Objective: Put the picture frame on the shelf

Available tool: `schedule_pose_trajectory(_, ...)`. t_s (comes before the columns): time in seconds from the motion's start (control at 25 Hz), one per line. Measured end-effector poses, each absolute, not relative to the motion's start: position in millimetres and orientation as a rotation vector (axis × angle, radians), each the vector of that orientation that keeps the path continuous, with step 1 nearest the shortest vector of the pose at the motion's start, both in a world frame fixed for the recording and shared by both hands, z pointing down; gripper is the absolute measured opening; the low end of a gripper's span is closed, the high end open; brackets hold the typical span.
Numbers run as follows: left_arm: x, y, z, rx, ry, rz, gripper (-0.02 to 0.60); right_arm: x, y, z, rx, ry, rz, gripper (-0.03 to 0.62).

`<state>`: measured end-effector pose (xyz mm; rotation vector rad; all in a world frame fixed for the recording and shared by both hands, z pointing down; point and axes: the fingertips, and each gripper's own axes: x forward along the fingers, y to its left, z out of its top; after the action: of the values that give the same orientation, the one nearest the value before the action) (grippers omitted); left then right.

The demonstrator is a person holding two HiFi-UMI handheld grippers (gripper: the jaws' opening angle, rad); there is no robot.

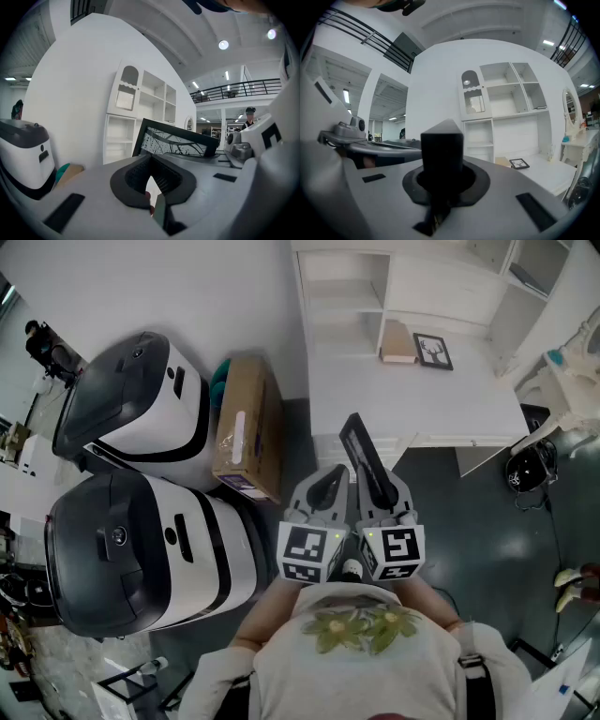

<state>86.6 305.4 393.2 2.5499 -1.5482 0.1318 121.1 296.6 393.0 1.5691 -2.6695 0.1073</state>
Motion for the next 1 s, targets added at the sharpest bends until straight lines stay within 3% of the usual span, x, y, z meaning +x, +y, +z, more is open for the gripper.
schedule_pose_trajectory(1.0, 43.1, 267.5, 429.4, 2.560, -1.428, 0.182, 0.029, 91.0, 260.8, 427.9, 1.652, -2.577, 0.175, 0.035)
